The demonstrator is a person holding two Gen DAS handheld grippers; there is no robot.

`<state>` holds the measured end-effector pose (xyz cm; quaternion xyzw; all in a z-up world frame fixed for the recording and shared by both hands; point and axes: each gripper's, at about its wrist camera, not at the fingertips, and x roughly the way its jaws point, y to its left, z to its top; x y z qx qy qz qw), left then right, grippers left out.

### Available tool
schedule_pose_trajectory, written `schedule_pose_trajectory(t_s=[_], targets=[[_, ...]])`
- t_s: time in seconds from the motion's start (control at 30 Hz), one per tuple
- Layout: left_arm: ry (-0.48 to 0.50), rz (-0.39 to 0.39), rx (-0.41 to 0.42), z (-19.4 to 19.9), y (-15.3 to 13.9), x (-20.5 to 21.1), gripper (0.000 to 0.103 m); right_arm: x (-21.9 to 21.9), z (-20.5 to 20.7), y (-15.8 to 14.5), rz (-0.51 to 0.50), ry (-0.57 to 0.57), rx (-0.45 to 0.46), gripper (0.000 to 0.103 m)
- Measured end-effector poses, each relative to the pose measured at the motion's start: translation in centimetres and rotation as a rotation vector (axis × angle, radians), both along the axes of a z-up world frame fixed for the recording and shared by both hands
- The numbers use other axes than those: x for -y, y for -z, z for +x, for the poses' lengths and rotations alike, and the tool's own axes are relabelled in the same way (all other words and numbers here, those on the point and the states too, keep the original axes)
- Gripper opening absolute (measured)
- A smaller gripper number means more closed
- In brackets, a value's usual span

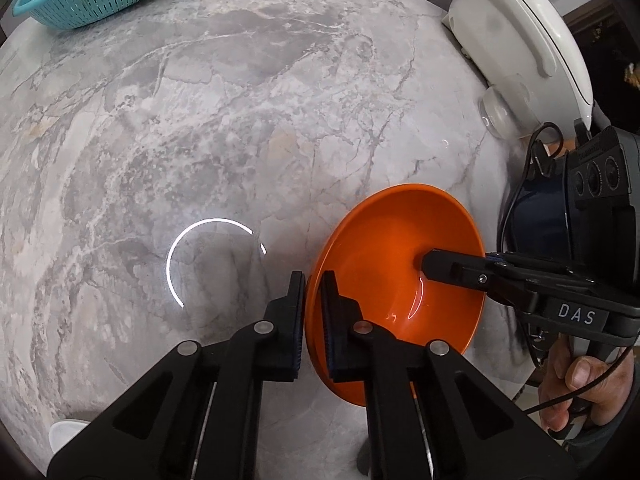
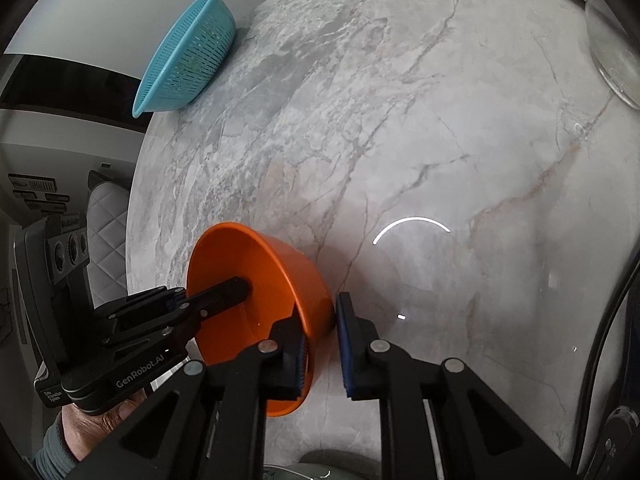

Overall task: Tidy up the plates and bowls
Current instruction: 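Grip the orange bowl with both grippers and carry it to the bowl stack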

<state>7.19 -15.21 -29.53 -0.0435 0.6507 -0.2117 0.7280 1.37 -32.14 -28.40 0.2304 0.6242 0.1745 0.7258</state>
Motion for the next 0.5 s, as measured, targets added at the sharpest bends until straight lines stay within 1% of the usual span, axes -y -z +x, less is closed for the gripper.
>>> schedule_pose_trajectory(t_s=[0.23,0.5], targets=[[0.044,-0.019,0.019,-1.9,-3.5,0.6,0.007,0.8,-1.8,-2.5,0.005,0.027,0.018,0.015],[0.128,-0.061,0.028,-5.8,-7.3,1.8,0.007,2.2,-6.1,-5.6,0.003,0.083,0.037,0.015]])
